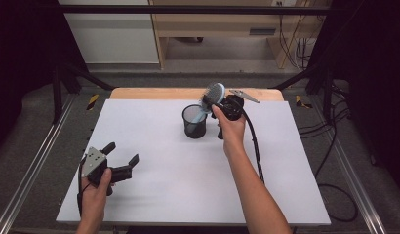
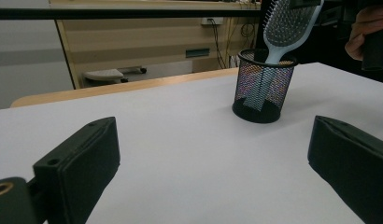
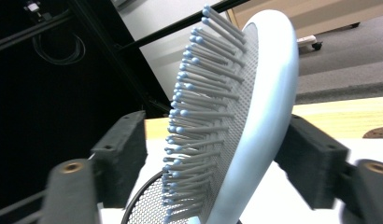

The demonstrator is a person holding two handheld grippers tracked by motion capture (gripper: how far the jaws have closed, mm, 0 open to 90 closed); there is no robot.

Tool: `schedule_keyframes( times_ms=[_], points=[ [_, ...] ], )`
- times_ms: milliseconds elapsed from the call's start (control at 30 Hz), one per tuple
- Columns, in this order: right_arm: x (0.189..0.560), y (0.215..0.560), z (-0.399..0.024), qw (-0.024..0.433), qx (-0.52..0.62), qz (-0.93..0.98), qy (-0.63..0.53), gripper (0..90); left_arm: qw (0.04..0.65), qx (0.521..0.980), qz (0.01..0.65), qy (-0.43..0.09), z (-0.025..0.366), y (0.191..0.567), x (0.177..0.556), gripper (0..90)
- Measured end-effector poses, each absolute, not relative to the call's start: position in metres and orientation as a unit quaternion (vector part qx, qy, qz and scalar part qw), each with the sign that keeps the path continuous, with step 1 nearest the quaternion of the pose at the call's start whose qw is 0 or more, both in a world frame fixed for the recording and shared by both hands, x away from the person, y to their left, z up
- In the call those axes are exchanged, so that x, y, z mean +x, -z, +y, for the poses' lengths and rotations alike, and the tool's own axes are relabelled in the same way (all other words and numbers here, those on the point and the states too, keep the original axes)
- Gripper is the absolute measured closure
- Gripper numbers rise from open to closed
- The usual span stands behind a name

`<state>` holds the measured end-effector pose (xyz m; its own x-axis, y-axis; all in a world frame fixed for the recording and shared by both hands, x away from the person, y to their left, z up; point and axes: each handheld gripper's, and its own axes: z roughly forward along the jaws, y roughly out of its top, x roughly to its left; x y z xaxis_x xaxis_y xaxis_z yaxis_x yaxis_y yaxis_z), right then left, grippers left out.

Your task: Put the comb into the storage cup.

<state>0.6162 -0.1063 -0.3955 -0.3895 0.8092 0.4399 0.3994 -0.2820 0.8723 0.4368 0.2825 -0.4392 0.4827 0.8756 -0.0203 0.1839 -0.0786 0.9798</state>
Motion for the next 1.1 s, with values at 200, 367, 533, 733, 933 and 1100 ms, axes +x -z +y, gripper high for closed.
schedule_keyframes(
  times_ms=[200, 367, 533, 733, 933, 1100],
  points=[
    [0.615, 0.394, -0.106, 0.175, 0.529, 0.586, -0.589, 6.2, 0.549, 0.663, 0.400, -0.315, 0.283, 0.439, 0.437, 2.4],
    [0.611, 0.389, -0.108, 0.181, 0.529, 0.588, -0.585, 4.1, 0.549, 0.663, 0.399, -0.315, 0.282, 0.439, 0.437, 2.4],
    [0.604, 0.381, -0.111, 0.198, 0.519, 0.595, -0.580, 3.6, 0.548, 0.665, 0.398, -0.315, 0.282, 0.439, 0.437, 2.4],
    [0.598, 0.372, -0.117, 0.204, 0.513, 0.599, -0.580, 3.6, 0.547, 0.665, 0.397, -0.316, 0.282, 0.439, 0.437, 2.4],
    [0.593, 0.364, -0.125, 0.211, 0.511, 0.601, -0.577, 3.8, 0.547, 0.665, 0.398, -0.317, 0.282, 0.439, 0.437, 2.4],
    [0.591, 0.360, -0.130, 0.215, 0.510, 0.601, -0.576, 3.8, 0.547, 0.665, 0.398, -0.317, 0.282, 0.439, 0.437, 2.4]
  ],
)
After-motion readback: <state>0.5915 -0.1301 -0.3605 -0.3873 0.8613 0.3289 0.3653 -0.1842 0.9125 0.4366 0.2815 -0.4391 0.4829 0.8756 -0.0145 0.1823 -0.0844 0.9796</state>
